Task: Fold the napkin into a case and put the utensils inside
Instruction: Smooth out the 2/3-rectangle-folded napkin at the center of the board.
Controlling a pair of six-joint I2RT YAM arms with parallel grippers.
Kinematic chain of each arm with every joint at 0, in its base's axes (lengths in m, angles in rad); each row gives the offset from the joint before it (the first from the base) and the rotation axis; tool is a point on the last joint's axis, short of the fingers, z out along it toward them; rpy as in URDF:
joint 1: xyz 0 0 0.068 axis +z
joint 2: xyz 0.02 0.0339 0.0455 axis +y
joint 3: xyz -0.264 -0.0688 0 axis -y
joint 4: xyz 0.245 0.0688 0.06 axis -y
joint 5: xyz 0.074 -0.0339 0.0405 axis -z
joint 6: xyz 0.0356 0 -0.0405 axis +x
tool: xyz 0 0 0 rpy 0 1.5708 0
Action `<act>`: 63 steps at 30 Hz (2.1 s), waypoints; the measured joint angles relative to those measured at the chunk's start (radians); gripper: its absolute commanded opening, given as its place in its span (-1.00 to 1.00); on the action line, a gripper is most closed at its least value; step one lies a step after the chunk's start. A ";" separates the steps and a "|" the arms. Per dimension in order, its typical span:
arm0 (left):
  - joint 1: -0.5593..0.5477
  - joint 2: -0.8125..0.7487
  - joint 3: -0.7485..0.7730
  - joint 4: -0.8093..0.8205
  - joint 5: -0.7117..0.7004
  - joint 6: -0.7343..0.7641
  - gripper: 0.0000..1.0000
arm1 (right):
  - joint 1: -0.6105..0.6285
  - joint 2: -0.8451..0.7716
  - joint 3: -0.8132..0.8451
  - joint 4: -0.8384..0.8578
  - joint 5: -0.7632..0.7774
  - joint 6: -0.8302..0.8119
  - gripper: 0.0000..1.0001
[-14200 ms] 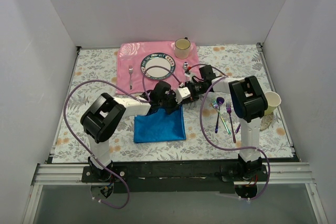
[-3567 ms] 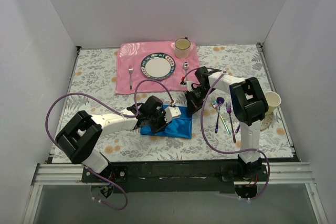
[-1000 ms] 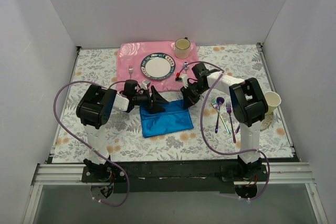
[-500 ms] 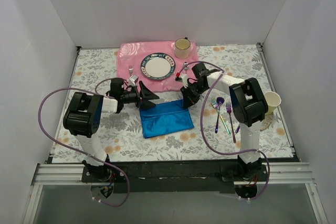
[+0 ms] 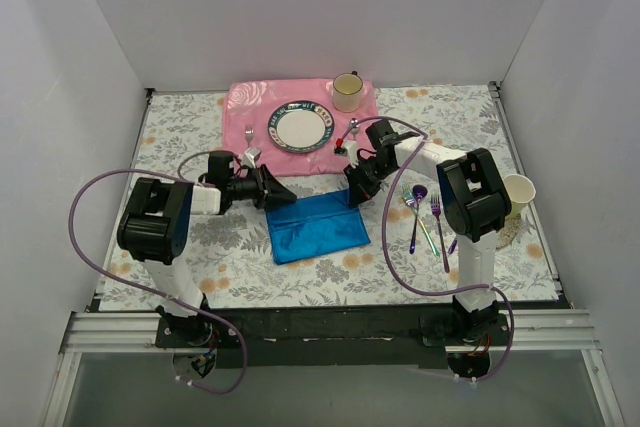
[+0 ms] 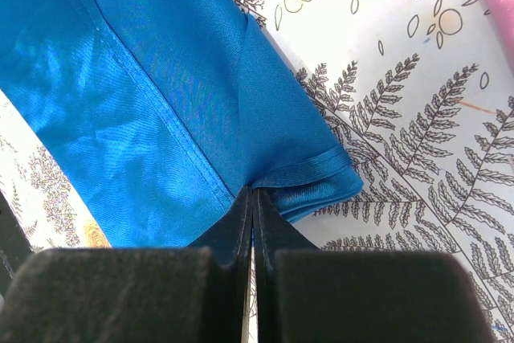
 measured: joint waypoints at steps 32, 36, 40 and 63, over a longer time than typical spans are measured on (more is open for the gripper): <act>-0.353 0.196 0.378 -0.188 -0.462 0.026 -1.00 | -0.001 -0.019 -0.034 0.041 -0.010 0.004 -0.97; -0.362 0.223 0.392 -0.201 -0.480 0.036 -1.00 | -0.001 -0.020 -0.033 0.040 -0.010 0.008 -0.97; -0.370 0.224 0.396 -0.207 -0.495 0.053 -1.00 | -0.001 -0.019 -0.019 0.019 -0.001 0.014 -0.64; -0.378 0.224 0.409 -0.226 -0.513 0.105 -1.00 | -0.053 -0.035 0.127 0.021 -0.091 0.322 -0.35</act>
